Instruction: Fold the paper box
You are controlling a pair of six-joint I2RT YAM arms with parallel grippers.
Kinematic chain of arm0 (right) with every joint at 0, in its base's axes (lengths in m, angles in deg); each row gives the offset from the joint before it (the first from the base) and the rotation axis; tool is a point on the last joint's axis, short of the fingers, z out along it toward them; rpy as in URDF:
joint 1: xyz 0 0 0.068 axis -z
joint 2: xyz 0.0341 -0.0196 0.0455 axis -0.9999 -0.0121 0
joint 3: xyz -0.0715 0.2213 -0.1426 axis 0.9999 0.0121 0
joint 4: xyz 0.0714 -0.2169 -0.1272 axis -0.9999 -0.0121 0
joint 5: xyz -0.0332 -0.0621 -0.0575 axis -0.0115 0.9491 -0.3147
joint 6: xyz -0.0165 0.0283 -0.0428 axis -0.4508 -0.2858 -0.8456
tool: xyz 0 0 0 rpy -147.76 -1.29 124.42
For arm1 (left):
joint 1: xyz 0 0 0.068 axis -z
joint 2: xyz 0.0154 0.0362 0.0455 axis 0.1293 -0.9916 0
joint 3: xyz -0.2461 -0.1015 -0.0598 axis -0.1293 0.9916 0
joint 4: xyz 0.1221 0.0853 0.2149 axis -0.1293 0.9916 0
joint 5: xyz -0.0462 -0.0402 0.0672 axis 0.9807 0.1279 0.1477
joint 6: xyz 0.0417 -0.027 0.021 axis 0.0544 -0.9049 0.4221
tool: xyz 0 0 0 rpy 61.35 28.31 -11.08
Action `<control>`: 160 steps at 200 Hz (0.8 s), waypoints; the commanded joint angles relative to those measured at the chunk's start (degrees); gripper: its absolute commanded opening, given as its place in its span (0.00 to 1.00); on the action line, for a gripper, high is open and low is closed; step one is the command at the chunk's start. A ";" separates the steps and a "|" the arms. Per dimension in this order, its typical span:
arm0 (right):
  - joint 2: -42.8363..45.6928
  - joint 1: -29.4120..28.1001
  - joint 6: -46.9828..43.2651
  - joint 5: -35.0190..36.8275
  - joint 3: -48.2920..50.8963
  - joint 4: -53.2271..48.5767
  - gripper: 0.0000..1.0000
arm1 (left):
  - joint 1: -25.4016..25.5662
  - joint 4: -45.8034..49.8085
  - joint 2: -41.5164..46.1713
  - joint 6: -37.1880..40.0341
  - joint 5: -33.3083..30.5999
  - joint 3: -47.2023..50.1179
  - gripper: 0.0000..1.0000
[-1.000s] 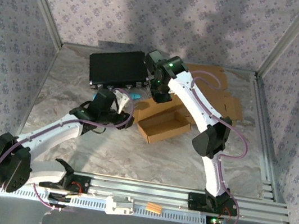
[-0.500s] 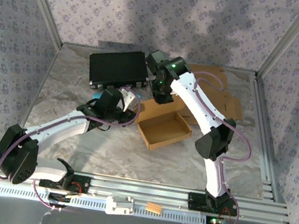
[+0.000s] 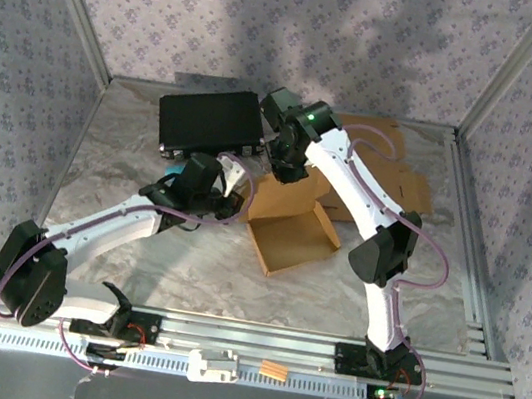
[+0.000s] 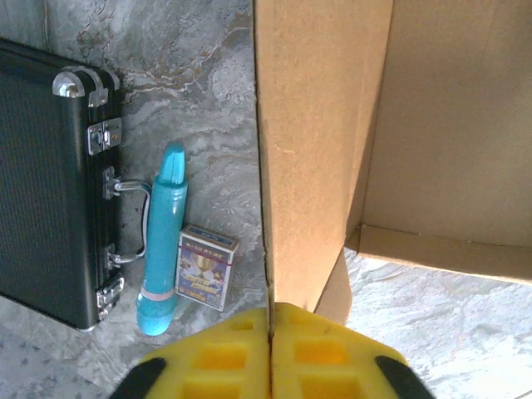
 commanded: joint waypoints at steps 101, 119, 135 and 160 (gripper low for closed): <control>40.45 21.04 -101.12 -22.88 48.83 38.57 0.59 | -13.69 27.76 2.25 30.22 18.20 -11.54 0.00; 41.02 22.45 -105.42 -26.32 55.38 43.57 0.59 | -16.26 25.59 3.24 32.25 21.16 -10.67 0.00; 38.72 23.70 -111.07 -33.45 57.43 46.46 0.62 | -18.23 27.35 2.94 36.26 24.91 -11.46 0.00; 30.54 24.68 -122.66 -38.83 54.34 42.53 0.65 | -21.97 31.28 2.10 40.03 28.22 -13.35 0.00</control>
